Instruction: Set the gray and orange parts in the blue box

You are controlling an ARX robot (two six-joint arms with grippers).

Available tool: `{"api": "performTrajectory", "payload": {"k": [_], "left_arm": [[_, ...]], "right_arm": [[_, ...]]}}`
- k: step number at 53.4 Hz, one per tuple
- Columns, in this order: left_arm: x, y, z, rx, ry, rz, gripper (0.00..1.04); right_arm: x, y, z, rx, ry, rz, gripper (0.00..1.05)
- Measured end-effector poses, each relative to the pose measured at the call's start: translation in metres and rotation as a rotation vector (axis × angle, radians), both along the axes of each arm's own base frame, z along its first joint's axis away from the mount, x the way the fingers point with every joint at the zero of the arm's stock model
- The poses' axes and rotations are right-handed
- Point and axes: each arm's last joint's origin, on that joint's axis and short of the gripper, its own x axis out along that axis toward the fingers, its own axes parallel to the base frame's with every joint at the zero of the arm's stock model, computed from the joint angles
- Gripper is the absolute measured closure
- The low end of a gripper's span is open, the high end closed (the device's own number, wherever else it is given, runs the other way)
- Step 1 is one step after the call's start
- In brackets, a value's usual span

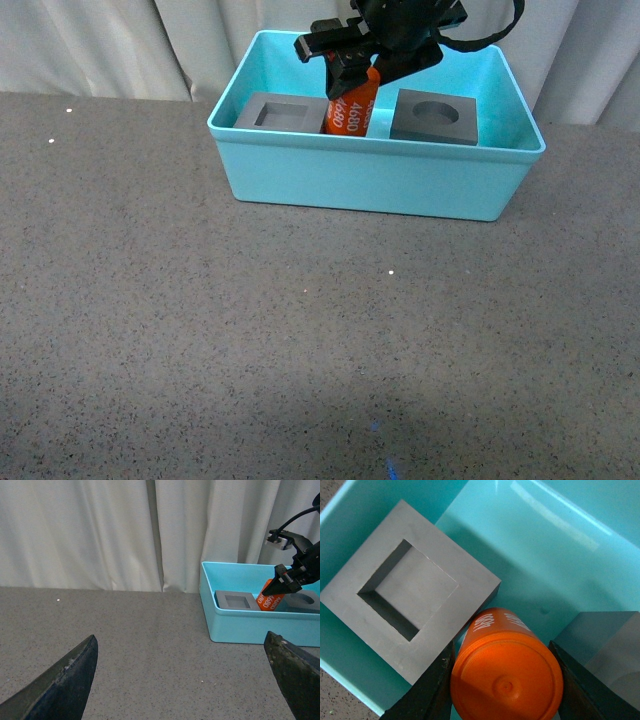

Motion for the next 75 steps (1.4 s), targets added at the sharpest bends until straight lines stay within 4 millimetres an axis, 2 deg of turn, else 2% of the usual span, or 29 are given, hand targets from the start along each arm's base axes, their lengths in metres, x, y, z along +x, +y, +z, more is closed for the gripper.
{"api": "performTrajectory", "payload": {"k": [16,25,34,39,42,49,54,59,65,72,73,75], "left_arm": [[0.000,0.000,0.000,0.000,0.000,0.000,0.07],[0.000,0.000,0.000,0.000,0.000,0.000,0.07],[0.000,0.000,0.000,0.000,0.000,0.000,0.07],[0.000,0.000,0.000,0.000,0.000,0.000,0.07],[0.000,0.000,0.000,0.000,0.000,0.000,0.07],[0.000,0.000,0.000,0.000,0.000,0.000,0.07],[0.000,0.000,0.000,0.000,0.000,0.000,0.07],[0.000,0.000,0.000,0.000,0.000,0.000,0.07],[0.000,0.000,0.000,0.000,0.000,0.000,0.07],[0.000,0.000,0.000,0.000,0.000,0.000,0.07],[0.000,0.000,0.000,0.000,0.000,0.000,0.07],[0.000,0.000,0.000,0.000,0.000,-0.001,0.07]], "right_arm": [[0.008,0.002,-0.019,-0.045,0.031,-0.019,0.60],[0.012,0.003,-0.020,-0.060,0.025,-0.018,0.60],[0.012,0.003,-0.019,-0.050,0.021,-0.021,0.37],[0.007,0.000,-0.016,-0.027,0.017,-0.034,0.19],[0.002,-0.006,-0.008,0.013,0.008,-0.061,0.08],[-0.012,-0.018,0.020,0.052,-0.107,-0.115,0.10],[-0.035,-0.037,0.050,0.059,-0.233,-0.224,0.10],[-0.056,-0.057,0.066,0.048,-0.342,-0.350,0.10],[-0.079,-0.088,0.065,-0.037,-0.423,-0.513,0.10],[-0.104,-0.111,0.054,-0.143,-0.447,-0.602,0.10],[-0.106,-0.112,0.053,-0.144,-0.447,-0.603,0.10],[-0.109,-0.115,0.049,-0.029,-0.546,-0.579,0.17]]}}
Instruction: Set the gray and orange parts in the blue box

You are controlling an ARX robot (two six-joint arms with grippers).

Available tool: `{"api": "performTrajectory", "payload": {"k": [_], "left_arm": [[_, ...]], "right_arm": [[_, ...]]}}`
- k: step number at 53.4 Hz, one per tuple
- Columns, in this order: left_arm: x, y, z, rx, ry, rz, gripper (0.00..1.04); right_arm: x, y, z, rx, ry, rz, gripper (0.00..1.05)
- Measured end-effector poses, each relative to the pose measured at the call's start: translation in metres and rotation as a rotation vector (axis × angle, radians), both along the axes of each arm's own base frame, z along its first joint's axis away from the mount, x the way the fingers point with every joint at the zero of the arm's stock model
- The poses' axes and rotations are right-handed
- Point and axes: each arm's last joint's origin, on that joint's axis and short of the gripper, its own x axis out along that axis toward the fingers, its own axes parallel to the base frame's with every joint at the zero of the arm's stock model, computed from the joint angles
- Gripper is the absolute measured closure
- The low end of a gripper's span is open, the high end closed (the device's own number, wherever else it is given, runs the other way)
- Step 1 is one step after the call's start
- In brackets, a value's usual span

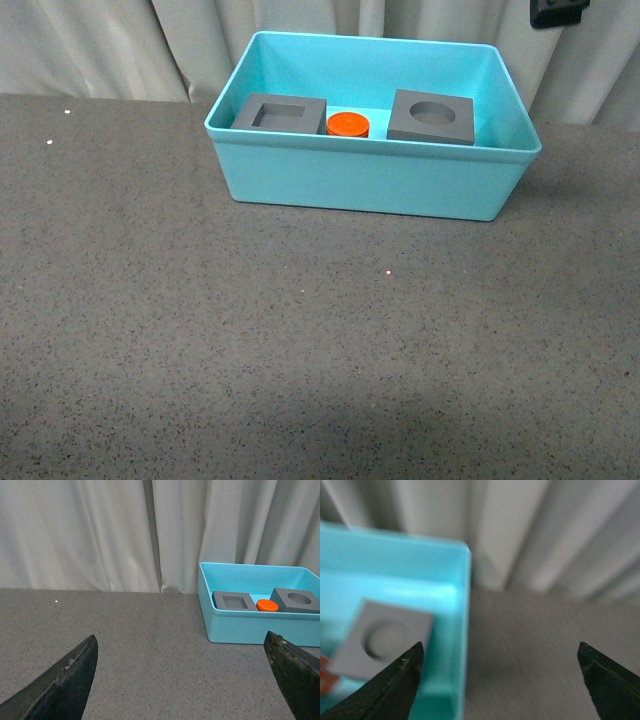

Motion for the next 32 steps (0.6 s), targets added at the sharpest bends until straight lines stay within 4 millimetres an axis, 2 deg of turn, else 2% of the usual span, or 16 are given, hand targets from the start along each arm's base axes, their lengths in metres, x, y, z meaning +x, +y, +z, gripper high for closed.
{"api": "performTrajectory", "payload": {"k": [4,9,11,15,22,32], "left_arm": [[0.000,0.000,0.000,0.000,0.000,0.000,0.07],[0.000,0.000,0.000,0.000,0.000,0.001,0.07],[0.000,0.000,0.000,0.000,0.000,0.001,0.07],[0.000,0.000,0.000,0.000,0.000,0.001,0.07],[0.000,0.000,0.000,0.000,0.000,0.001,0.07],[0.000,0.000,0.000,0.000,0.000,0.001,0.07]], "right_arm": [[-0.021,-0.011,-0.008,0.092,-0.249,0.065,0.33],[-0.047,-0.024,-0.011,0.120,-0.381,0.072,0.47],[-0.063,-0.031,-0.009,0.128,-0.430,0.071,0.56],[-0.088,-0.044,-0.009,0.131,-0.461,0.064,0.74],[-0.125,-0.059,-0.027,0.126,-0.420,0.060,1.04],[-0.165,-0.071,-0.033,0.129,-0.432,0.060,1.04]]}}
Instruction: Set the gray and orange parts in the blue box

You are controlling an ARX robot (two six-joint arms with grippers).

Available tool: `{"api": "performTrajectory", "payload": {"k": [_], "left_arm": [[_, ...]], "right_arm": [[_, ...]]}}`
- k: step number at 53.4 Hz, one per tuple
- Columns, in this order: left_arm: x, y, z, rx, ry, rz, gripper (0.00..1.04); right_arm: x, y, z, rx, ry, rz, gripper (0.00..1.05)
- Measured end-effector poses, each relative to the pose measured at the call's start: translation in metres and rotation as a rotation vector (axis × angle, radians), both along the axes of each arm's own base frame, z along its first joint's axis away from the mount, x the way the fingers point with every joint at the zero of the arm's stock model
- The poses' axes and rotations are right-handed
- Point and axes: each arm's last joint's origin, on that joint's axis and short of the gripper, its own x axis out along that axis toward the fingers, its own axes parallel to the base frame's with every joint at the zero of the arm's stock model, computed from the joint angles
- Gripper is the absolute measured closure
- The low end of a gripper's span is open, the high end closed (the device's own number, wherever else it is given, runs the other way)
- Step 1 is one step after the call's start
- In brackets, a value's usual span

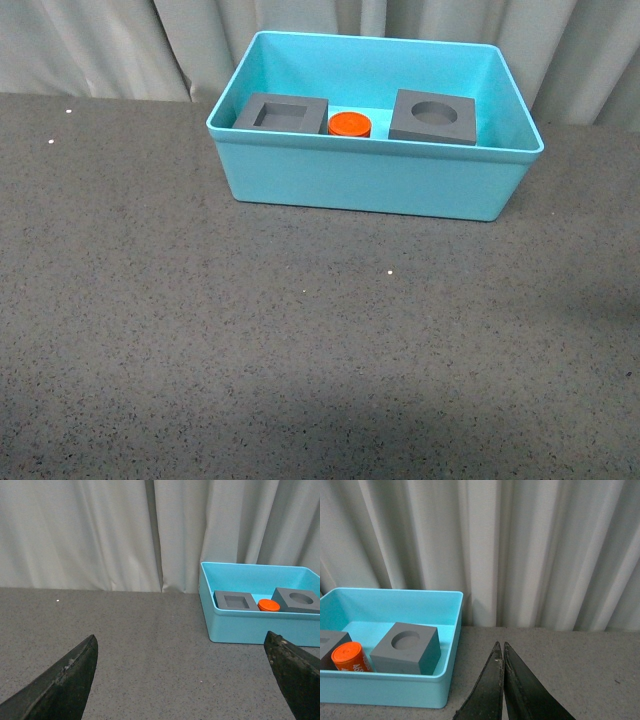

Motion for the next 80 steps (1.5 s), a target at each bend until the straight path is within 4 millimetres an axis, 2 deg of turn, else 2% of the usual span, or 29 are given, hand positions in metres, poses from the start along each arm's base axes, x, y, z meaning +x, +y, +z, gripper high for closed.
{"api": "performTrajectory", "payload": {"k": [10,18,35,56,80], "left_arm": [[0.000,0.000,0.000,0.000,0.000,0.000,0.07],[0.000,0.000,0.000,0.000,0.000,0.000,0.07],[0.000,0.000,0.000,0.000,0.000,0.000,0.07],[0.000,0.000,0.000,0.000,0.000,0.000,0.07],[0.000,0.000,0.000,0.000,0.000,0.000,0.07]], "right_arm": [[-0.020,-0.009,-0.005,0.001,0.006,0.020,1.04],[-0.035,-0.015,-0.016,0.001,0.011,-0.003,1.04],[-0.062,-0.015,-0.015,0.002,0.006,0.000,1.04],[-0.082,-0.015,-0.010,0.002,-0.010,0.000,1.04],[-0.096,-0.015,-0.008,0.002,-0.018,0.000,1.04]]}}
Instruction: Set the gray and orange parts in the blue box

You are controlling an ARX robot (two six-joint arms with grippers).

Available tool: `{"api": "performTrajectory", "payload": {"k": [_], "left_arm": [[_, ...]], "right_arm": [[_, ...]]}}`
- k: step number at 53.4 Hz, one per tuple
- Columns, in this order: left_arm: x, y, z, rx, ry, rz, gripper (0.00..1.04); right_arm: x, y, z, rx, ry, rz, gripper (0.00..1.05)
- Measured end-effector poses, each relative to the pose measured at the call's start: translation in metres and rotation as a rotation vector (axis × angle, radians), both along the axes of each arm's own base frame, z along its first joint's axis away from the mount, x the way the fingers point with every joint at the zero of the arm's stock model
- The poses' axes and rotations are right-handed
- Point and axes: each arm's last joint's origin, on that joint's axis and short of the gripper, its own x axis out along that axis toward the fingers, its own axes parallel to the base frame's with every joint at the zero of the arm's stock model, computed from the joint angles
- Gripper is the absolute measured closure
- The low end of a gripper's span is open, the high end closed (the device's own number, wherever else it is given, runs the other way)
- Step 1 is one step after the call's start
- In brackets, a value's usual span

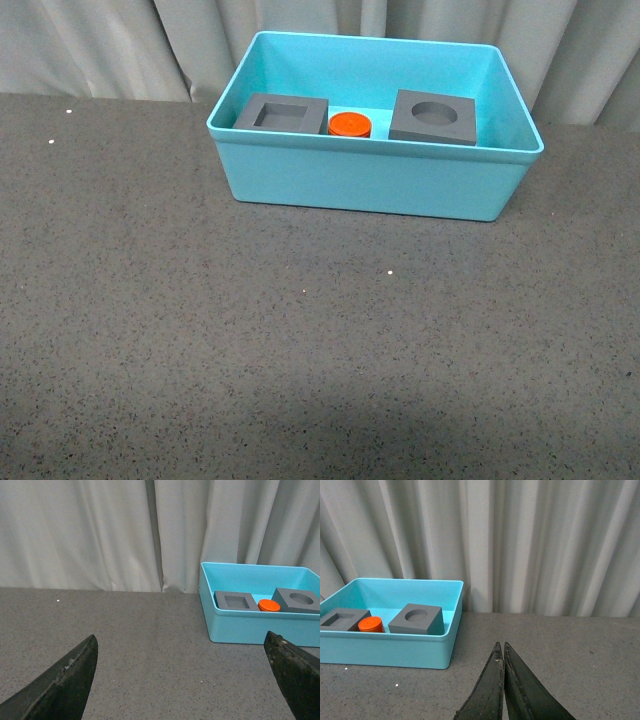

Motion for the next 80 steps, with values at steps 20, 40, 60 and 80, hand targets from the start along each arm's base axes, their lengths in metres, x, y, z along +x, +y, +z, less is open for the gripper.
{"api": "performTrajectory", "payload": {"k": [20,40,60,80], "left_arm": [[0.000,0.000,0.000,0.000,0.000,0.001,0.07],[0.000,0.000,0.000,0.000,0.000,0.000,0.07],[0.000,0.000,0.000,0.000,0.000,0.000,0.07],[0.000,0.000,0.000,0.000,0.000,0.000,0.07]], "right_arm": [[-0.015,0.000,-0.005,0.000,0.032,0.003,1.04],[-0.017,0.000,-0.003,0.000,0.005,0.003,0.78],[-0.017,0.000,-0.003,0.002,0.005,0.003,0.08],[-0.017,0.000,-0.003,0.002,0.005,0.003,0.10]]}}
